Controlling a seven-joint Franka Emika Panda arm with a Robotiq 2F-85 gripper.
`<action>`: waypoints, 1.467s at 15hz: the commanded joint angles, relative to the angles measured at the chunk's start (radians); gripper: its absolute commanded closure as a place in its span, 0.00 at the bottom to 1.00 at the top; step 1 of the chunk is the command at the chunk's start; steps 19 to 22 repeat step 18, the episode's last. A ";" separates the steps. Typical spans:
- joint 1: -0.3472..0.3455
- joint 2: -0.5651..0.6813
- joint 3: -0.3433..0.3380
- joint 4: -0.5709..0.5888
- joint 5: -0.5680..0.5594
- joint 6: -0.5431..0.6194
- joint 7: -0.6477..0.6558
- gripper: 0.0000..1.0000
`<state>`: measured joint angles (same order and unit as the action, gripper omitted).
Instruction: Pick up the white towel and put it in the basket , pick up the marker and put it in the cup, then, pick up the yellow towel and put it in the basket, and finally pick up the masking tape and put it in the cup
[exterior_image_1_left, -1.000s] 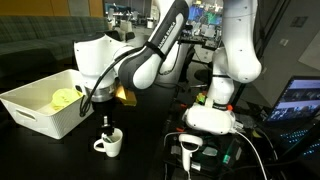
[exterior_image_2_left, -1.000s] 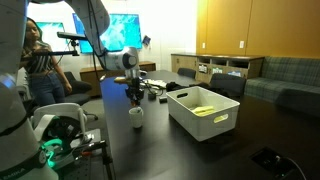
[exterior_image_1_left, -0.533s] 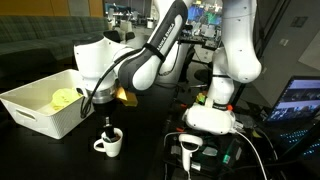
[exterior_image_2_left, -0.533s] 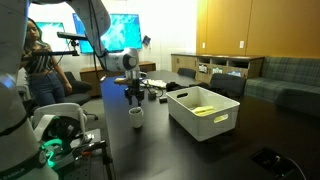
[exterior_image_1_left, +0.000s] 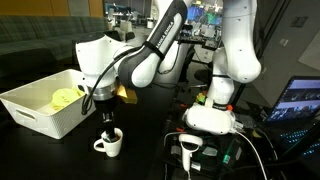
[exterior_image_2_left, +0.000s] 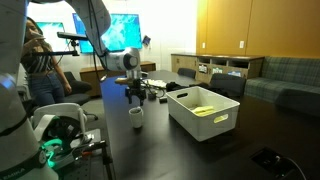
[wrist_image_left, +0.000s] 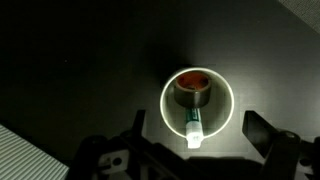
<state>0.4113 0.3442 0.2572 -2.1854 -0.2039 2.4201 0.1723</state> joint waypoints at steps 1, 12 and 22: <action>-0.027 -0.128 -0.017 -0.085 0.016 -0.026 0.040 0.00; -0.186 -0.503 -0.078 -0.389 0.138 -0.081 0.105 0.00; -0.185 -0.394 -0.053 -0.305 0.102 -0.108 0.096 0.00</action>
